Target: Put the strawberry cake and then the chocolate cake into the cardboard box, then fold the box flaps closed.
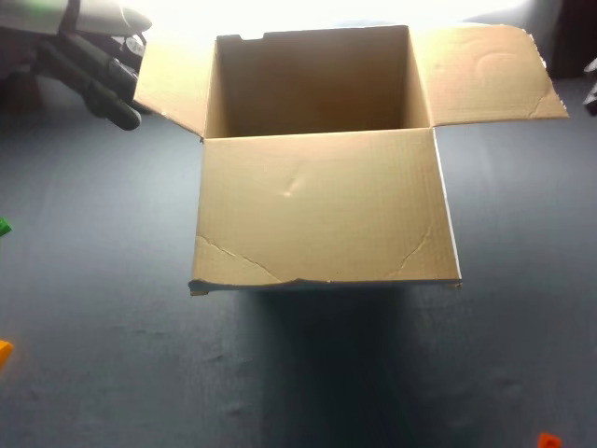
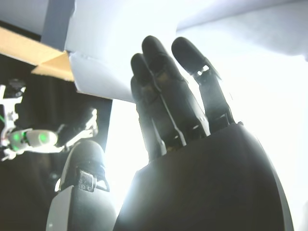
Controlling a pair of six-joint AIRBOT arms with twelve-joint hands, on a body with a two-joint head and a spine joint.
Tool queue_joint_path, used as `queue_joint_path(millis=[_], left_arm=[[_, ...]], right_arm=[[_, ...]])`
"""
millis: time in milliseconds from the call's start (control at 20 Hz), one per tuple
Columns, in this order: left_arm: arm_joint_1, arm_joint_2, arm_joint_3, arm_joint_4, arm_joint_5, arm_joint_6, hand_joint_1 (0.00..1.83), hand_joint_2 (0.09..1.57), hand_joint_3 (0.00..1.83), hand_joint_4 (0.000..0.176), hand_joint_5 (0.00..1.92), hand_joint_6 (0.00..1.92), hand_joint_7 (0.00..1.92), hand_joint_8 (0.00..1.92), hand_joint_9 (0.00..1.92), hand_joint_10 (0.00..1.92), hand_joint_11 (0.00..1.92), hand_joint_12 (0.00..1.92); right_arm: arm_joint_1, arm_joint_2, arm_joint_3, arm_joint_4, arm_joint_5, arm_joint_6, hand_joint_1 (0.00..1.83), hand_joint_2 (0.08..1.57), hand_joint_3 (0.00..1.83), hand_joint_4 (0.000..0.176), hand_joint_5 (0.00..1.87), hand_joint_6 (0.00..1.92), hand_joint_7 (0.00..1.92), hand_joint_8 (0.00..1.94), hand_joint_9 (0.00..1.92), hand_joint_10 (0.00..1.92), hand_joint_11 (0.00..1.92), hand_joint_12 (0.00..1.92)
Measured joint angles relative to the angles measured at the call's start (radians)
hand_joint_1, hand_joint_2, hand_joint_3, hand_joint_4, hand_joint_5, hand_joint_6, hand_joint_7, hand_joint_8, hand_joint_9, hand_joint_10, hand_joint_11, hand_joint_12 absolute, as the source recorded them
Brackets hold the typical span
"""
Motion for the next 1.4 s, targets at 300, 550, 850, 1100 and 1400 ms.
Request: queue_joint_path(millis=[300,550,850,1100,1400], left_arm=[[-0.005,0.010,-0.054,-0.122,0.038,0.019,0.26,1.24,0.00,0.000,0.95,0.05,0.91,0.52,0.59,1.21,0.32,1.66],[0.023,0.006,-0.102,-0.406,0.125,0.168,0.19,1.25,0.00,0.000,0.79,0.77,0.73,1.31,0.60,1.56,0.35,1.84],[0.087,-0.015,-0.151,-0.618,0.156,0.307,0.26,1.26,0.00,0.000,0.77,0.60,0.73,1.08,0.57,1.46,0.33,1.80],[0.146,-0.018,-0.165,-0.845,0.179,0.435,0.23,1.26,0.00,0.000,0.75,0.59,0.72,1.04,0.56,1.43,0.31,1.75],[0.209,-0.038,-0.183,-1.067,0.192,0.587,0.26,1.25,0.00,0.000,0.95,0.12,0.82,0.78,0.61,1.30,0.35,1.68]], right_arm=[[-0.045,0.109,-0.016,-0.002,-0.005,-0.008,0.09,1.26,0.00,0.000,0.79,0.67,0.76,0.96,0.49,1.49,0.26,1.92],[-0.053,0.156,0.034,-0.002,0.042,-0.011,0.13,1.26,0.00,0.000,0.83,0.71,0.79,1.03,0.51,1.51,0.29,1.92],[-0.148,0.174,0.052,-0.072,-0.005,-0.018,0.20,1.25,0.00,0.000,0.67,0.90,0.69,1.02,0.44,1.44,0.23,1.92],[-0.293,0.170,0.027,-0.097,0.037,-0.019,0.15,1.25,0.00,0.000,0.71,0.84,0.73,0.93,0.49,1.39,0.28,1.92],[-0.465,0.188,-0.076,-0.096,0.196,-0.134,0.14,1.23,0.00,0.000,0.68,0.94,0.66,1.11,0.41,1.51,0.26,1.92]])
